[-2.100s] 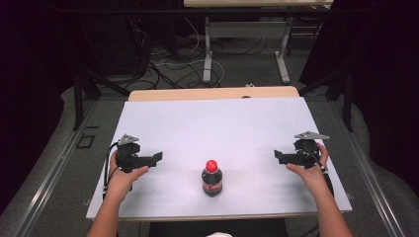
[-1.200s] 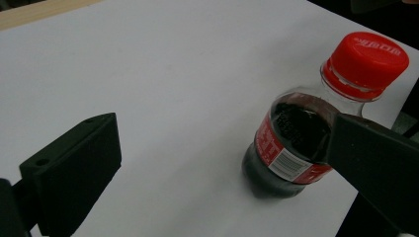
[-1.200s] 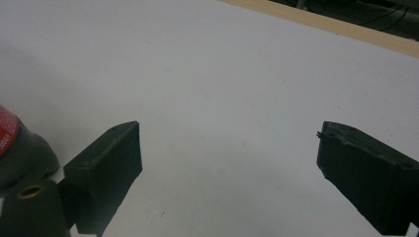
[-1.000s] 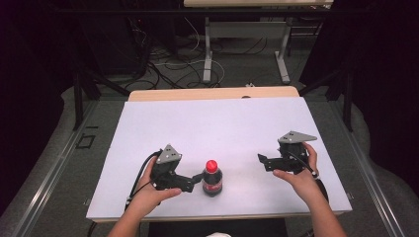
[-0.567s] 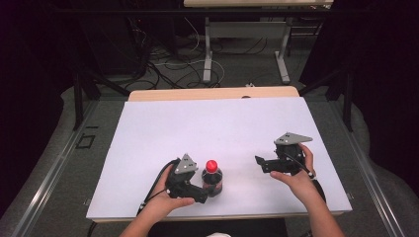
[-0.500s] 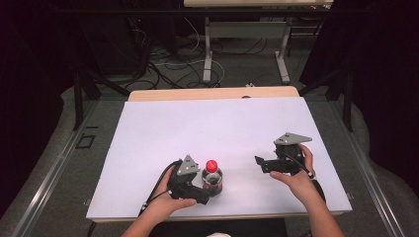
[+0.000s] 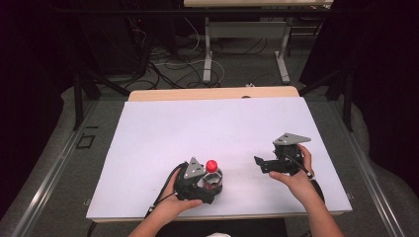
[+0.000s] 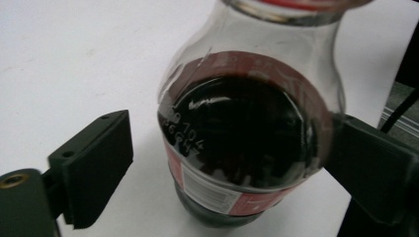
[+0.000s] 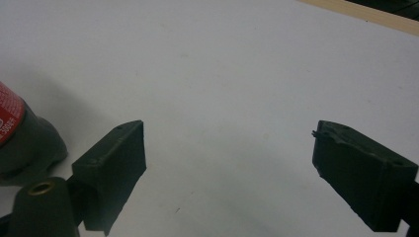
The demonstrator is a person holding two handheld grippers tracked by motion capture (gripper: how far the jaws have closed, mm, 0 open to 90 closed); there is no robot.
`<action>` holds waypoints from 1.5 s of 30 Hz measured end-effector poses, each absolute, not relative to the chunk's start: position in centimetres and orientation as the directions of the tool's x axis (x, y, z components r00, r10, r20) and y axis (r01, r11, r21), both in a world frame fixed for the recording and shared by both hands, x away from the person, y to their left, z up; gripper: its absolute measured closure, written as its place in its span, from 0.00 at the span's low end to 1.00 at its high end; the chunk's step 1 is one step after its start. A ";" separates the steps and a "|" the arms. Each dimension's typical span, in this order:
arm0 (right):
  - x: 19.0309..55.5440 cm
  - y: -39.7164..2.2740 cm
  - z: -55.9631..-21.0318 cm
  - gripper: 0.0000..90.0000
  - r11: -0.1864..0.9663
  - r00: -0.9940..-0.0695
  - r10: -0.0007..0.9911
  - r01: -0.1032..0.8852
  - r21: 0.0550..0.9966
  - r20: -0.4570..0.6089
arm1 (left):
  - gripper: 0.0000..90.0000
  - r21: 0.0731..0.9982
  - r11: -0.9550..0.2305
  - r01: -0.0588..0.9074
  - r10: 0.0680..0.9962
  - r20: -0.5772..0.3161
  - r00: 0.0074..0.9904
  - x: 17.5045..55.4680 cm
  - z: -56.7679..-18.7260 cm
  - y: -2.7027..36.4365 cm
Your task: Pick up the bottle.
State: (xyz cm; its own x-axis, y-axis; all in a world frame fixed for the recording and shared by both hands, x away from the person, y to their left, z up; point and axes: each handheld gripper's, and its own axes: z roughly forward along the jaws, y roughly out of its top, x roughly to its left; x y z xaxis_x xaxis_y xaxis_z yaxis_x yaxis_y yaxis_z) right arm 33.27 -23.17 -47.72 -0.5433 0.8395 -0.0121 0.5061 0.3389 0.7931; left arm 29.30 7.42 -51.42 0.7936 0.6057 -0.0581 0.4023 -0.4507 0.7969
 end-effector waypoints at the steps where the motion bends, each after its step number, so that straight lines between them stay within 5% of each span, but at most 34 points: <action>1: 33.3 -23.1 -47.8 0.14 0.337 -0.541 0.841 0.502 0.796 -0.016 | 0.13 0.797 -0.448 0.404 0.608 -0.059 0.791 29.3 -51.4 7.4; 20: 33.3 -23.1 -48.0 0.15 0.336 -0.541 0.841 0.510 0.792 -0.009 | 0.31 0.818 -0.459 0.346 0.580 -0.019 0.814 28.6 -52.0 7.1; 45: 32.7 -22.6 -46.9 0.21 0.313 -0.576 0.817 0.438 0.843 -0.003 | 0.33 0.829 -0.428 0.359 0.620 -0.020 0.784 28.4 -51.3 7.7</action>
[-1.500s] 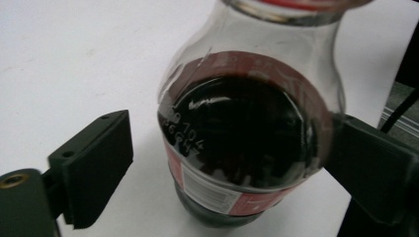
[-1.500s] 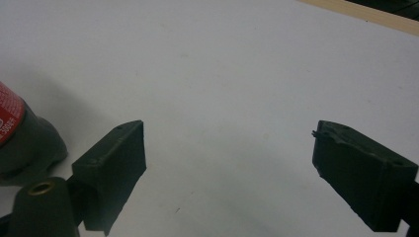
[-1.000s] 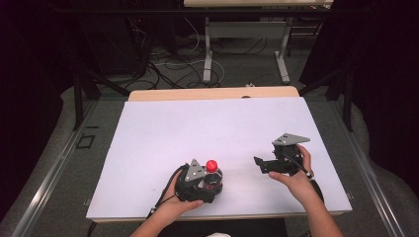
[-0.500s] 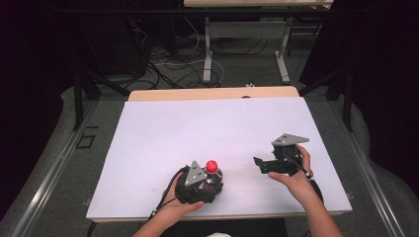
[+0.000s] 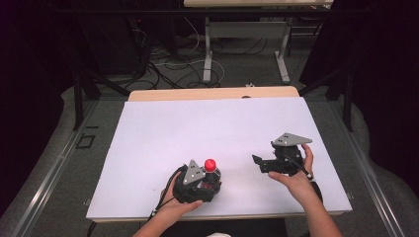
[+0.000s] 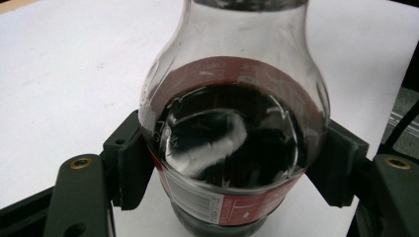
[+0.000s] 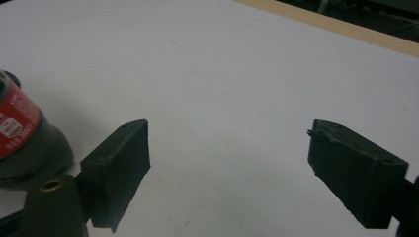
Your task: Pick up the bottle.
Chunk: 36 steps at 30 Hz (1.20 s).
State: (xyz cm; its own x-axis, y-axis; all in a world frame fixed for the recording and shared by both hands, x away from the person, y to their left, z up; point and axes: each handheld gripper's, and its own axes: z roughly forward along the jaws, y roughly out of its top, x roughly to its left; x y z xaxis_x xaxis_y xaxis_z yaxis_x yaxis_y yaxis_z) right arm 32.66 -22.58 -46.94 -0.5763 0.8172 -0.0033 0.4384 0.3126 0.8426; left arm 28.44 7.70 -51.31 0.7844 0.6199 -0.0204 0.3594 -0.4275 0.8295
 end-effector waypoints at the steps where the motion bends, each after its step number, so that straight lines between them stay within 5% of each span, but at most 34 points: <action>1: 32.5 -22.5 -46.7 0.23 0.315 -0.586 0.810 0.438 0.842 0.002 | 0.33 0.835 -0.418 0.358 0.627 -0.020 0.779 28.5 -51.3 7.7; 17: 31.3 -18.8 -44.7 0.32 0.358 -0.704 0.711 0.370 0.857 0.007 | 0.33 0.831 -0.418 0.368 0.637 -0.021 0.771 29.2 -50.6 8.7; 36: 32.5 -16.5 -40.8 0.40 0.356 -0.739 0.674 0.311 0.881 -0.012 | 0.33 0.837 -0.412 0.359 0.655 -0.001 0.756 32.4 -48.7 7.1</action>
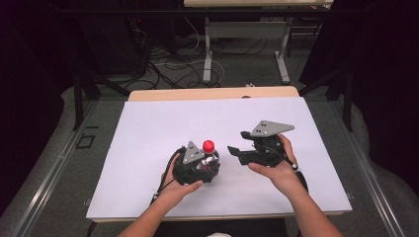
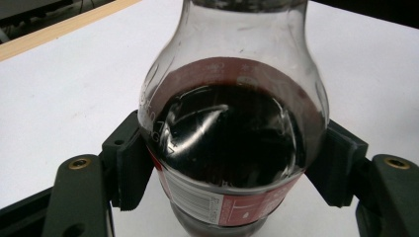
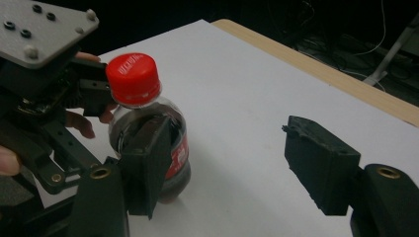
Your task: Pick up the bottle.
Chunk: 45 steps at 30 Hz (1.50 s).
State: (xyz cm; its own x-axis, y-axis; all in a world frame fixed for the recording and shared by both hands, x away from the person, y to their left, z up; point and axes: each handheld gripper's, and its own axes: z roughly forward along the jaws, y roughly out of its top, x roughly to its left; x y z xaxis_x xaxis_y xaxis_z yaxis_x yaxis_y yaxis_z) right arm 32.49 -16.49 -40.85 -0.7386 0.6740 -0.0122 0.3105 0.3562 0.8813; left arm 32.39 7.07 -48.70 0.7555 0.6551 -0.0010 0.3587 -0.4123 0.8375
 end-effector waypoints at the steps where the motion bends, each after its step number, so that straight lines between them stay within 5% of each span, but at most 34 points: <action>1: 32.6 -16.3 -40.5 0.41 0.338 -0.736 0.677 0.311 0.888 0.001 | 0.33 0.834 -0.417 0.360 0.653 0.000 0.757 32.6 -48.6 7.0; 45: 32.9 -11.5 -41.7 0.68 0.297 -0.770 0.634 0.337 0.893 0.080 | 0.33 0.833 -0.429 0.349 0.616 -0.013 0.788 31.8 -49.7 5.0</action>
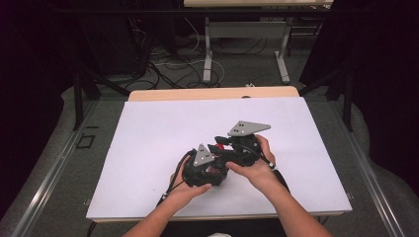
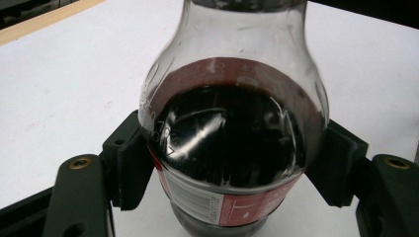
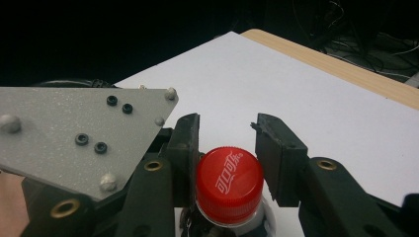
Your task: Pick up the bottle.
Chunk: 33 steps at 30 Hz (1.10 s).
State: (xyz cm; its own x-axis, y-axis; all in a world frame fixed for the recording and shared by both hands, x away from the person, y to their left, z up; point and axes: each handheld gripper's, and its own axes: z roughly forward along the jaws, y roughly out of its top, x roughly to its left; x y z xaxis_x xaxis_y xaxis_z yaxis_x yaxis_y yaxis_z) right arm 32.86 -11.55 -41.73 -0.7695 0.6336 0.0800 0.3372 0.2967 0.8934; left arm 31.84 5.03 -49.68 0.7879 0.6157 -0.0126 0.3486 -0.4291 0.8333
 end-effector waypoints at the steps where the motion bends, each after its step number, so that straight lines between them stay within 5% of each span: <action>1: 32.9 -11.6 -41.7 0.68 0.305 -0.771 0.631 0.341 0.889 0.079 | 0.33 0.832 -0.431 0.350 0.618 -0.011 0.786 31.8 -49.7 5.0; 19: 33.1 -11.7 -41.6 0.68 0.349 -0.803 0.590 0.347 0.871 0.084 | 0.33 0.832 -0.447 0.329 0.600 0.006 0.800 31.6 -49.5 5.1; 33: 34.5 -12.5 -41.2 0.68 0.443 -0.905 0.417 0.282 0.851 0.083 | 0.33 0.832 -0.454 0.321 0.565 -0.010 0.825 31.4 -49.4 5.2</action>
